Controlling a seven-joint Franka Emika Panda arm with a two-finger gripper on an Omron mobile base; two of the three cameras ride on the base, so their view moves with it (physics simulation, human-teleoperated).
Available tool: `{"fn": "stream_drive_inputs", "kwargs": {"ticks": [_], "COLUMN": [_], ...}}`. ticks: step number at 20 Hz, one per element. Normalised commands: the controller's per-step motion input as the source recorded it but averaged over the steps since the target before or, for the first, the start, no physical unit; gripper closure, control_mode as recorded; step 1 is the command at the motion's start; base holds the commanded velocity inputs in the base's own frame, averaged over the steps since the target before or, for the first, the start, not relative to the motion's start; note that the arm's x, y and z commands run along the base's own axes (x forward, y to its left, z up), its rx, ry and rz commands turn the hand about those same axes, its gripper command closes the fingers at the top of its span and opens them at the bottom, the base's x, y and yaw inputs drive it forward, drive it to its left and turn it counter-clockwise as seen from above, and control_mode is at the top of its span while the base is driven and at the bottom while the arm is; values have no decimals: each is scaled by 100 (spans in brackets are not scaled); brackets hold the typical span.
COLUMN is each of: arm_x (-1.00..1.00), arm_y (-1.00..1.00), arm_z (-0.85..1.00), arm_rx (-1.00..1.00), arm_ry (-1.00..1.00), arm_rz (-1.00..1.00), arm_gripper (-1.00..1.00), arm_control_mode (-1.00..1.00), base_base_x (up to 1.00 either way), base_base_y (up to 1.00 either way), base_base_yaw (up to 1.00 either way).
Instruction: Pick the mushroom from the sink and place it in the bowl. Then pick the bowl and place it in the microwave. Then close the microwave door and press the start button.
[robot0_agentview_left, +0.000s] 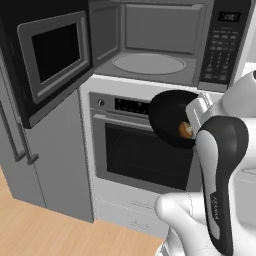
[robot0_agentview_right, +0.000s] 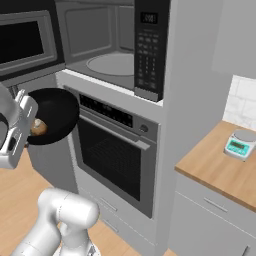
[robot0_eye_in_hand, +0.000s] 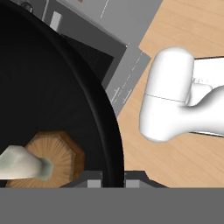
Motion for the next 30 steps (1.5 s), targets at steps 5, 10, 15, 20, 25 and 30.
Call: {"fn": "stream_drive_inputs", "kwargs": {"ticks": [5,10,15,20,25,30], "arm_x": [0,0,0,0,0,-5], "arm_y": [0,0,0,0,0,-1], "arm_z": [0,0,0,0,0,18], "arm_rx": [0,0,0,0,0,0], "arm_ry": [0,0,0,0,0,-4], "arm_rz": [0,0,0,0,0,0], "arm_gripper": [100,100,100,100,100,100], "arm_control_mode": [100,100,100,100,100,-100], "base_base_x": [62,54,59,13,-1,-1], "base_base_y": [0,17,45,30,1,-1], "base_base_yaw": [0,0,0,0,0,0]}}
